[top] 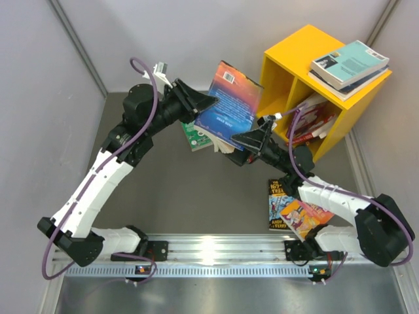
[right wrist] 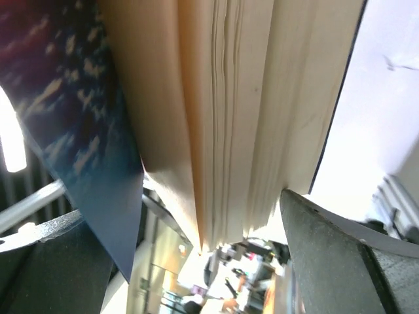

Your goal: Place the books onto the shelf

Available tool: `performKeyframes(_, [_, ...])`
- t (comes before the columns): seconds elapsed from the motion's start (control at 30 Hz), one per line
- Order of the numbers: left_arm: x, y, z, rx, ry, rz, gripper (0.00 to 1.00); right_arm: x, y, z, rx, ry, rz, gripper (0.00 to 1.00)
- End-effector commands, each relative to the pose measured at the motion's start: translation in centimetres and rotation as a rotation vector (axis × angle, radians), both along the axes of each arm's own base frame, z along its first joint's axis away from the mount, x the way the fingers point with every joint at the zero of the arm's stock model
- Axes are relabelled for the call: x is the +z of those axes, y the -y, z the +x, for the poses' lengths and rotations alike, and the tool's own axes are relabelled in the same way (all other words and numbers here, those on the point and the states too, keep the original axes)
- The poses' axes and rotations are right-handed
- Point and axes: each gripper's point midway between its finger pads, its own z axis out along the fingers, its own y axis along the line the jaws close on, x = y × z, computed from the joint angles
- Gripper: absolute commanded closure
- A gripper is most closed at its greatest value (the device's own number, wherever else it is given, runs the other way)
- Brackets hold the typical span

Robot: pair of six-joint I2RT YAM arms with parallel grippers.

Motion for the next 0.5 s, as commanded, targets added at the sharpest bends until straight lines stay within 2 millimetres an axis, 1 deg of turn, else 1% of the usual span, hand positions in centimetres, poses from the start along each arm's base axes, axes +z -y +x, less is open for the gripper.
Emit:
performKeyframes(0.0, [11.0, -0.5, -2.9, -0.075, 0.262, -0.252, 1.0, 3.8, 1.9, -0.1, -0.031, 0.082, 0.177, 0.0])
performKeyframes(0.07, [11.4, -0.4, -3.1, -0.084, 0.27, -0.276, 1.0, 4.1, 1.9, 0.5, -0.031, 0.067, 0.21, 0.0])
performKeyframes(0.1, [11.3, -0.4, -3.0, -0.085, 0.261, -0.285, 1.0, 5.0, 2.2, 0.4, -0.034, 0.091, 0.244, 0.0])
performKeyframes(0.17, [11.3, -0.4, -3.1, -0.088, 0.254, -0.295, 1.0, 5.4, 2.1, 0.8, -0.033, 0.09, 0.266, 0.0])
performKeyframes(0.2, [11.2, -0.4, -3.0, -0.086, 0.246, -0.3, 1.0, 6.4, 2.3, 0.8, -0.033, 0.11, 0.295, 0.01])
performKeyframes(0.23, [11.8, -0.5, -3.1, -0.088, 0.265, -0.317, 1.0, 6.3, 2.1, 1.2, -0.036, 0.105, 0.299, 0.0])
performKeyframes(0.27, [12.1, -0.5, -3.2, -0.092, 0.27, -0.327, 1.0, 7.1, 2.2, 1.2, -0.034, 0.122, 0.319, 0.0])
performKeyframes(0.37, [12.5, -0.6, -3.2, -0.093, 0.272, -0.339, 1.0, 7.9, 1.9, 1.5, -0.025, 0.134, 0.333, 0.0])
performKeyframes(0.47, [12.9, -0.9, -3.1, -0.088, 0.279, -0.345, 1.0, 8.0, 1.9, 1.5, -0.025, 0.137, 0.333, 0.0])
